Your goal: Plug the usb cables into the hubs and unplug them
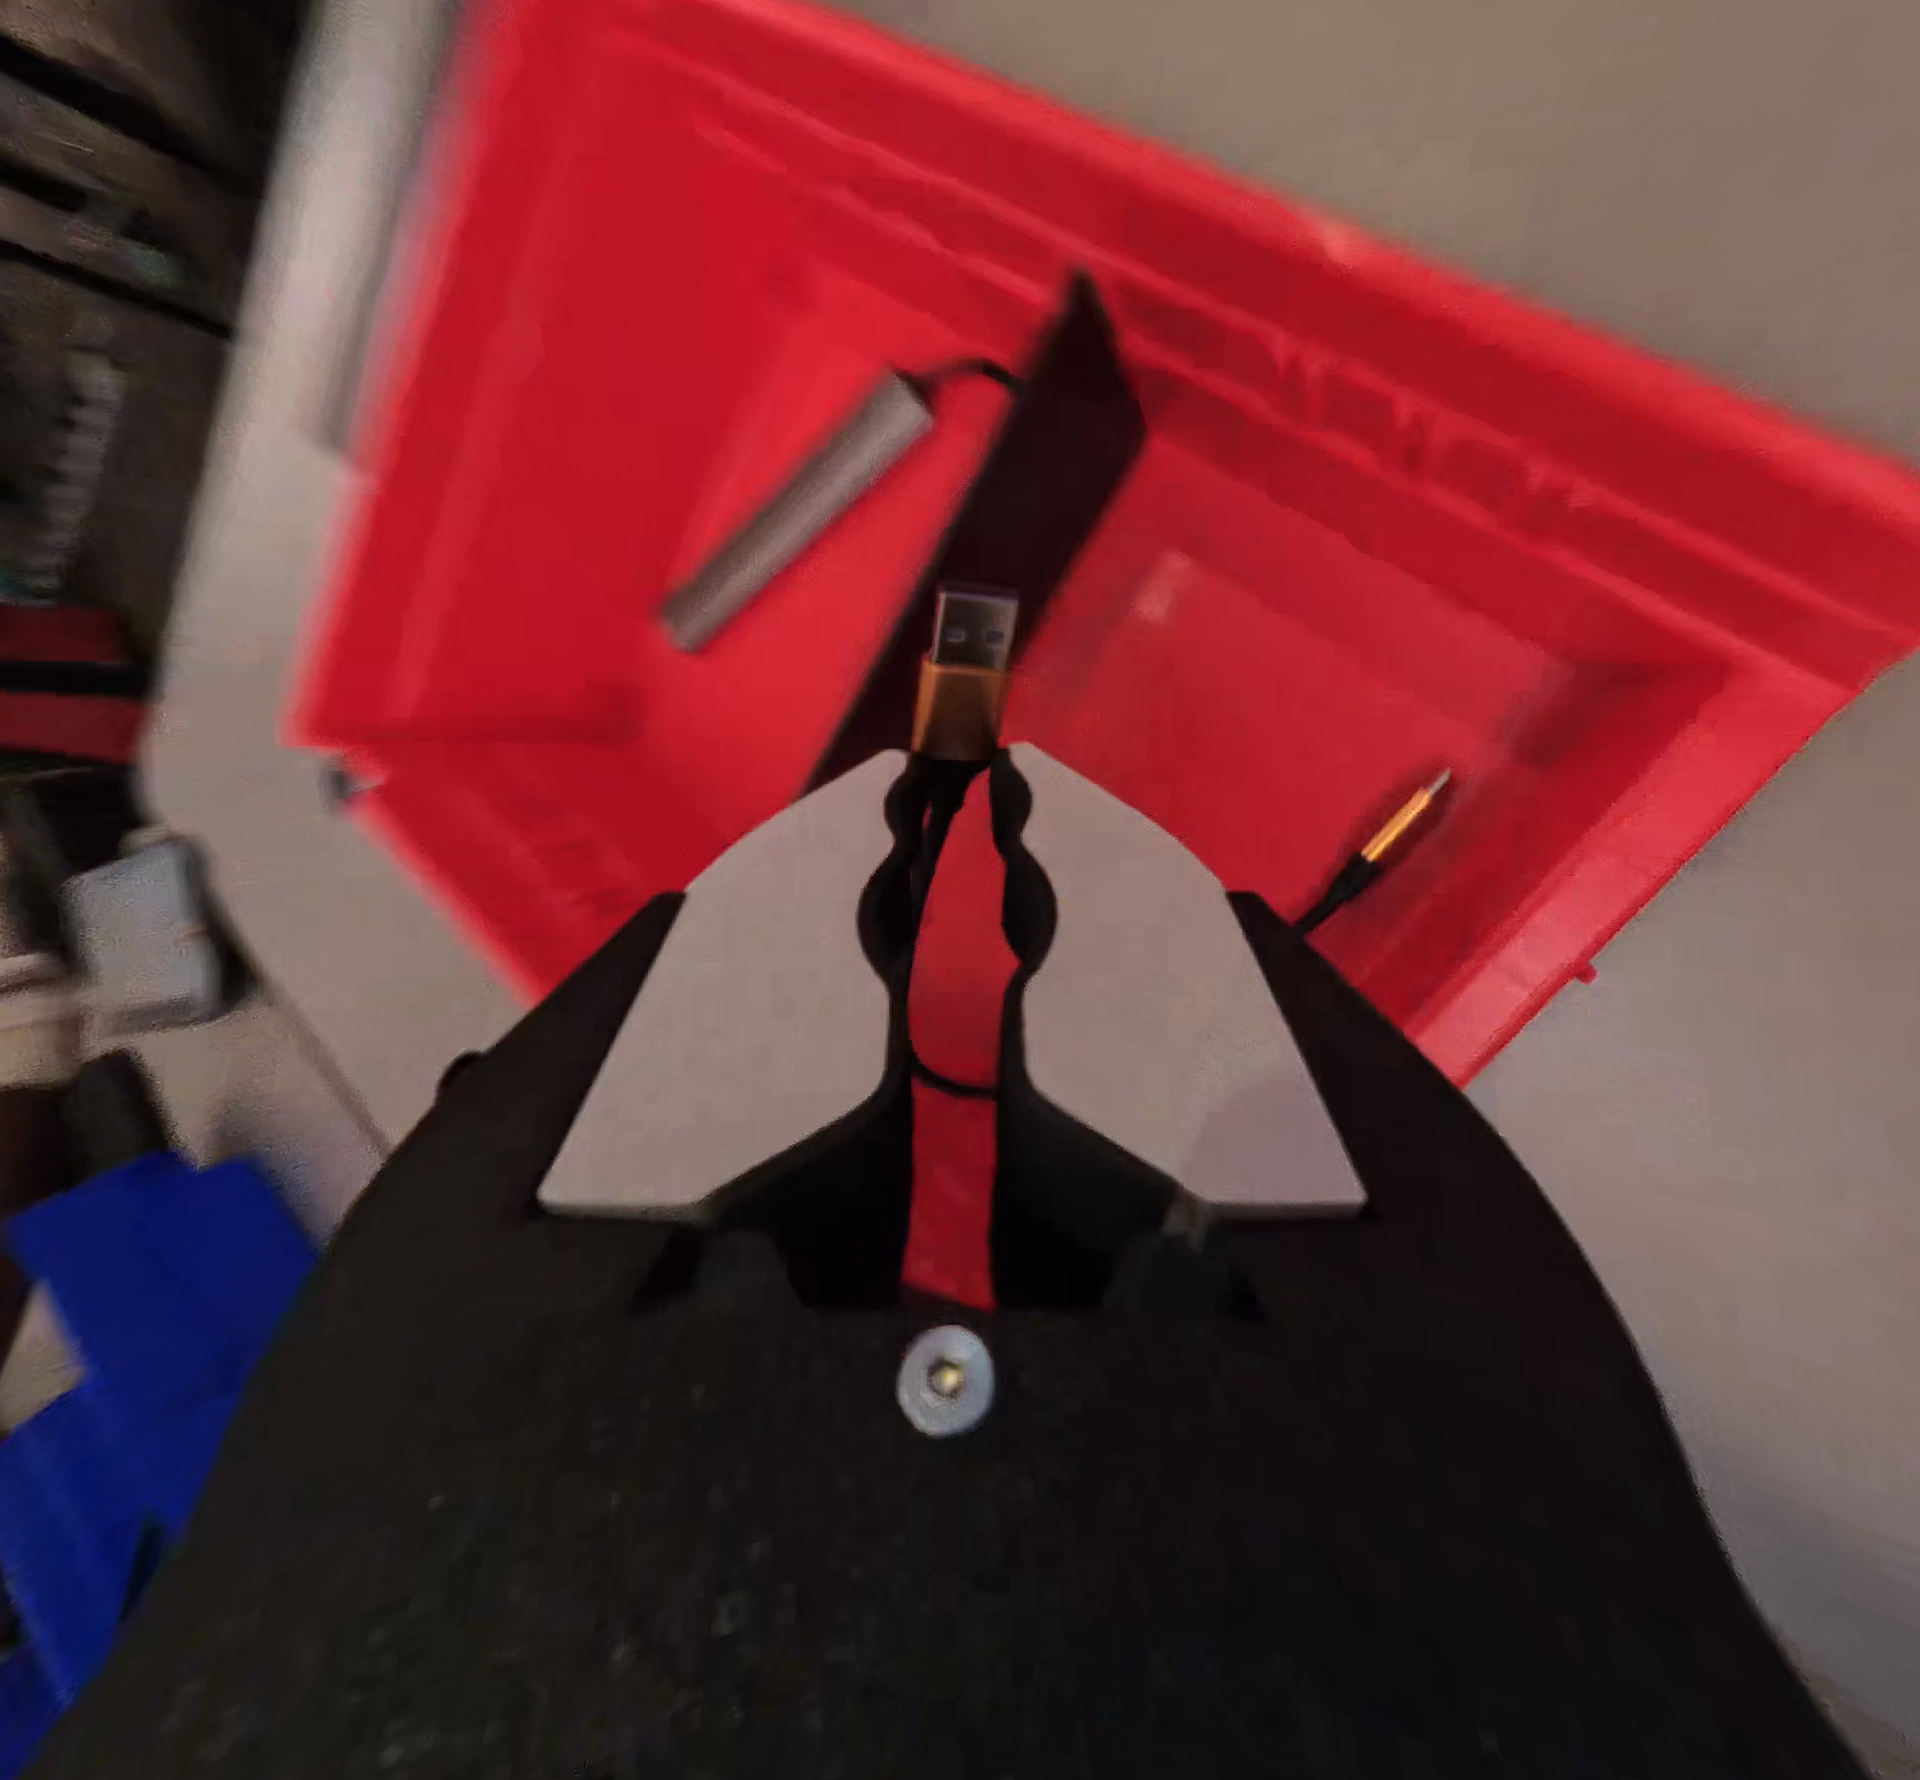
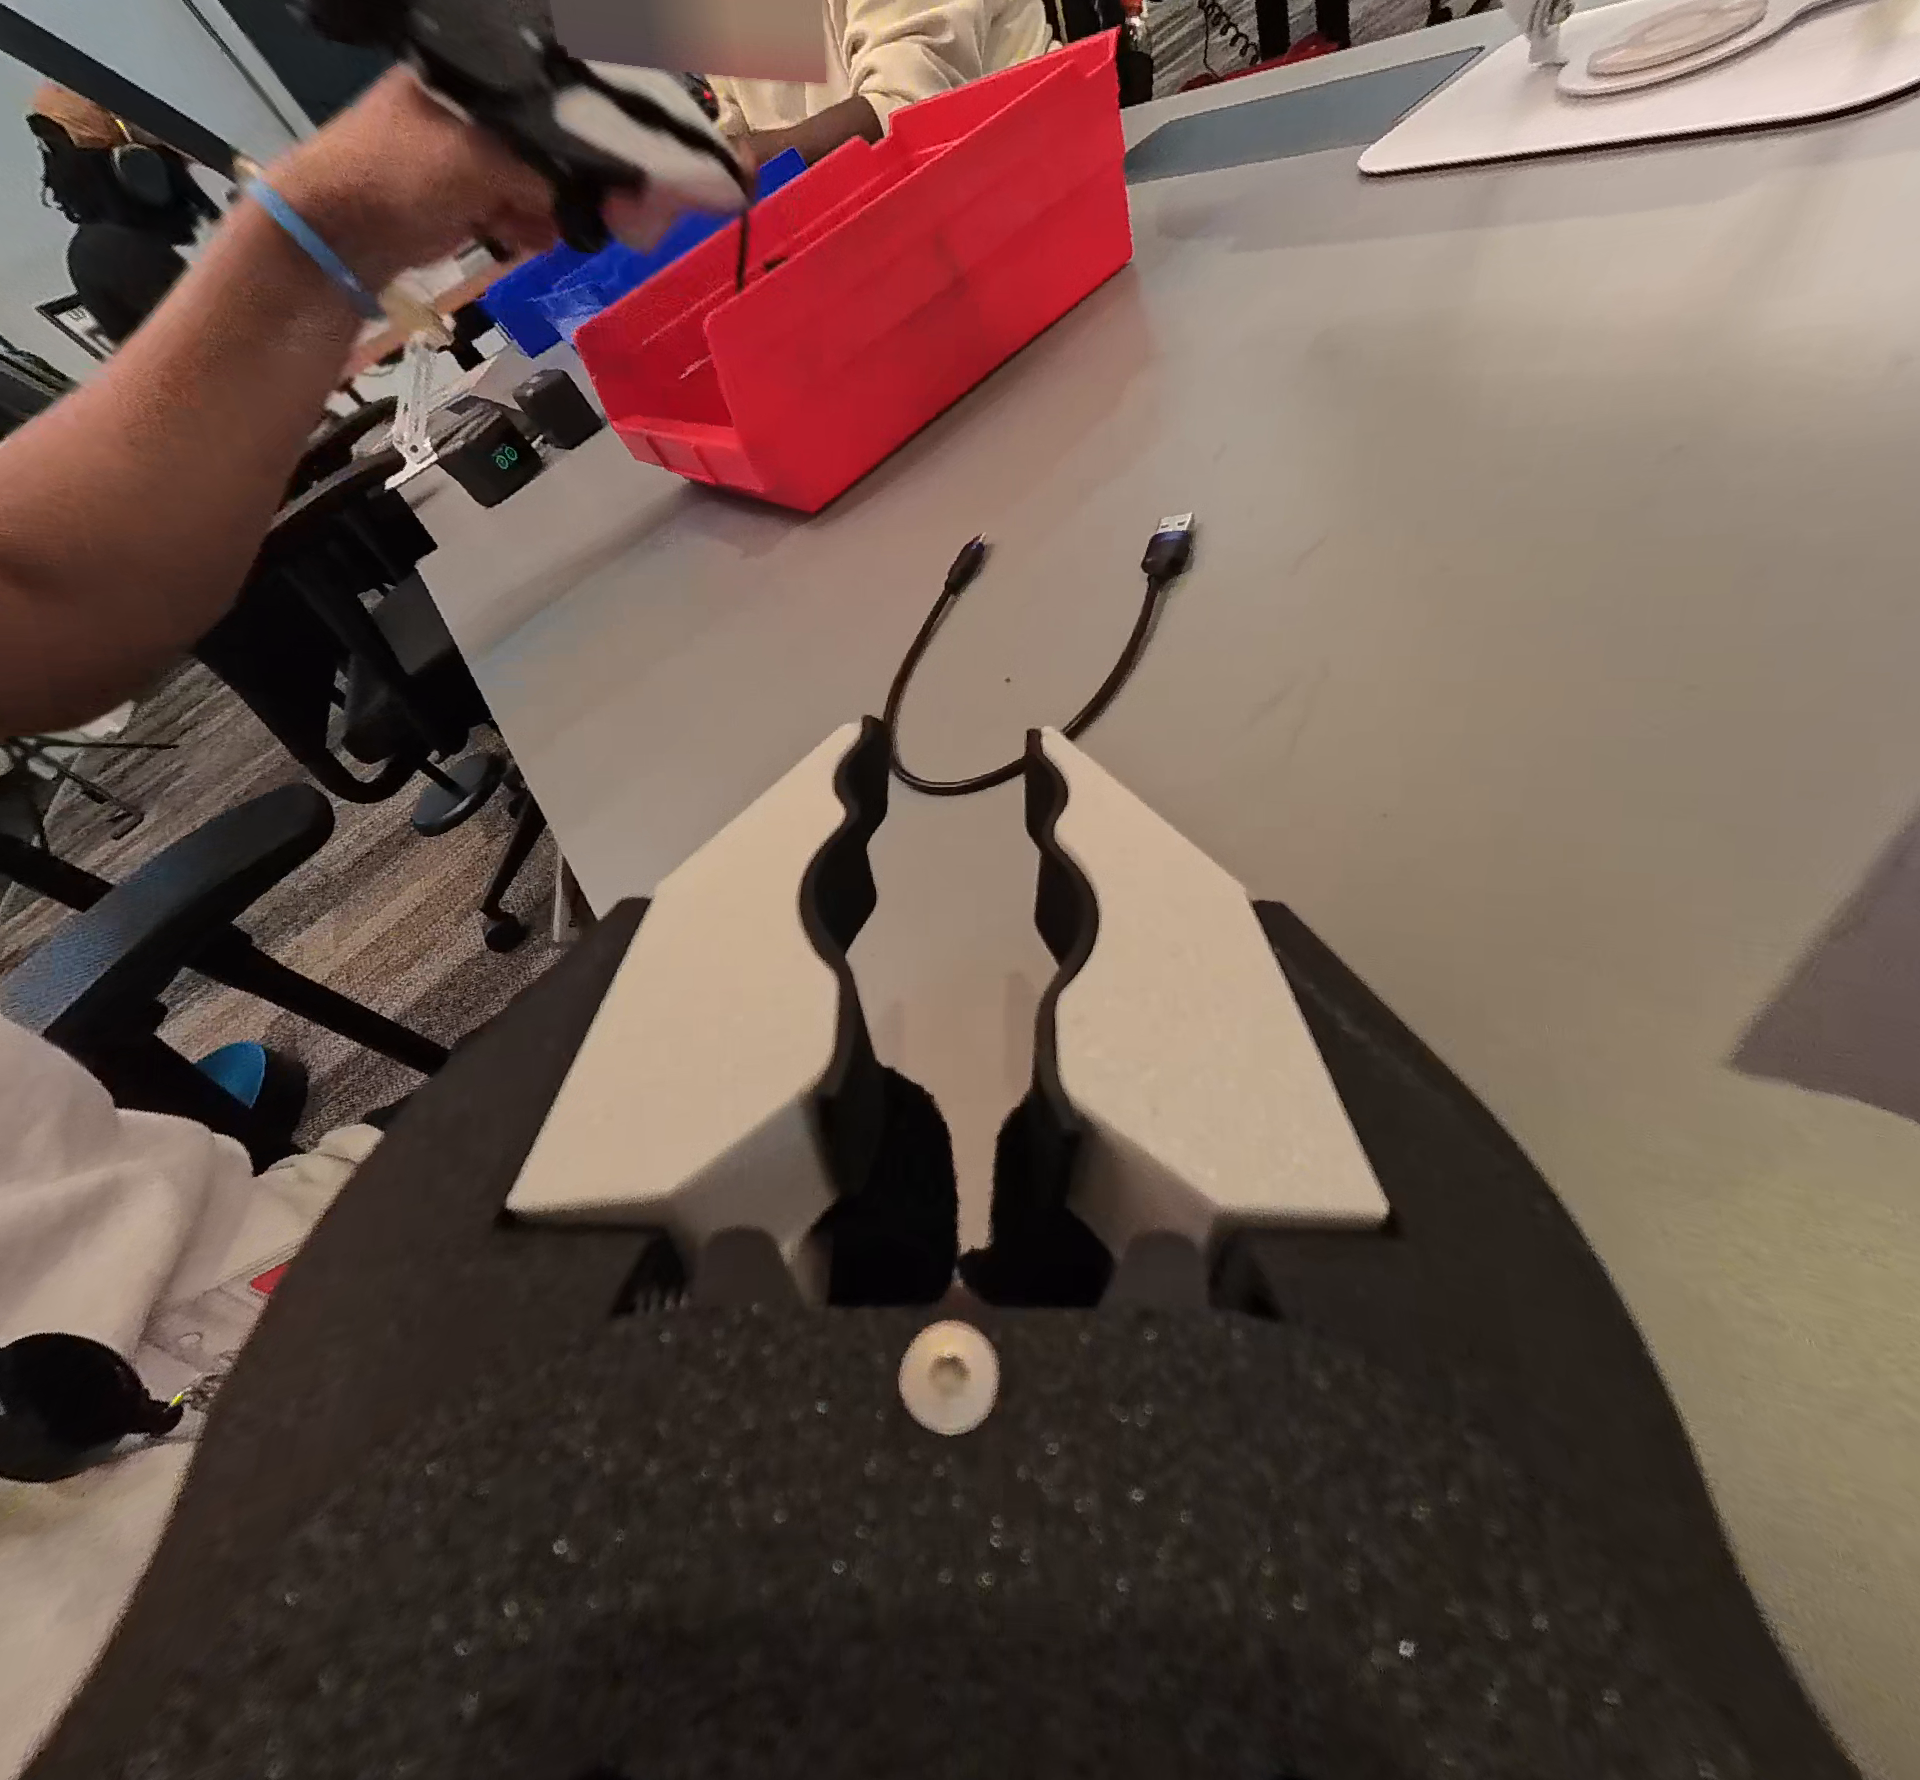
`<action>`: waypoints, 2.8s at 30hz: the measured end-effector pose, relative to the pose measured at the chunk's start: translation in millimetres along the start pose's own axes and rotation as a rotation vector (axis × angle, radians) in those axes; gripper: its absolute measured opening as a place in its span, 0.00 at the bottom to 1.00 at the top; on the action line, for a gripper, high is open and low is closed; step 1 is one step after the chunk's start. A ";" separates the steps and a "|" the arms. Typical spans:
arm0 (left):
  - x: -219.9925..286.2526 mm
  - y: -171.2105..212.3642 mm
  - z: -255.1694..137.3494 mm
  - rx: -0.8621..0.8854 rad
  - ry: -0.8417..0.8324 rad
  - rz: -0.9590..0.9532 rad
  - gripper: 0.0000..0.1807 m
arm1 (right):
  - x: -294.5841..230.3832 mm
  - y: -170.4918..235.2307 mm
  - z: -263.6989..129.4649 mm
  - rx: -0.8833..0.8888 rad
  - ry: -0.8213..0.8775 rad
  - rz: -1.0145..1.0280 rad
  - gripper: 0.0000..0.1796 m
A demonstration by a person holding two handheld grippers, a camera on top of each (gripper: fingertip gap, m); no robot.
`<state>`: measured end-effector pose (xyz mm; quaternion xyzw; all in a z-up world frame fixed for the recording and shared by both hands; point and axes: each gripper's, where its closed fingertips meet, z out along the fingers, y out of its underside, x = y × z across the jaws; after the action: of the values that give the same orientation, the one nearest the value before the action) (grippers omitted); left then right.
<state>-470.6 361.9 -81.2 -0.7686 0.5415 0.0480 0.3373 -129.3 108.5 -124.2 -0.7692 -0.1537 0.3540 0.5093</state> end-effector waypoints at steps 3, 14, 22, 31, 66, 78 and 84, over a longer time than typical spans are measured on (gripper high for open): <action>-32.0 -35.7 -74.7 0.203 -0.171 -0.076 0.06 | -0.8 0.7 0.8 -0.004 -0.001 -0.003 0.14; 32.0 -146.4 -194.2 0.561 -0.284 0.085 0.00 | -4.4 2.7 1.2 -0.016 0.002 -0.026 0.14; 10.4 -83.5 -116.2 0.225 -0.334 0.040 0.00 | -5.4 4.9 1.1 -0.024 -0.008 -0.018 0.14; 11.9 14.6 15.1 0.048 0.013 -0.711 0.32 | -5.1 11.4 5.0 -0.062 0.002 -0.039 0.15; 180.3 -200.8 -40.4 0.608 -0.306 0.492 0.00 | -3.0 13.5 4.1 -0.072 -0.006 -0.001 0.15; 298.9 -160.4 54.3 0.482 0.102 0.720 0.00 | 0.8 13.1 2.1 -0.071 0.006 -0.002 0.15; 333.0 -142.4 -2.5 0.429 0.626 0.344 0.24 | -2.0 14.8 3.5 -0.078 -0.008 0.003 0.15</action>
<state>-212.0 120.5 -159.1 -0.5568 0.7361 -0.2462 0.2959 -134.9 103.2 -137.4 -0.7873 -0.1682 0.3514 0.4778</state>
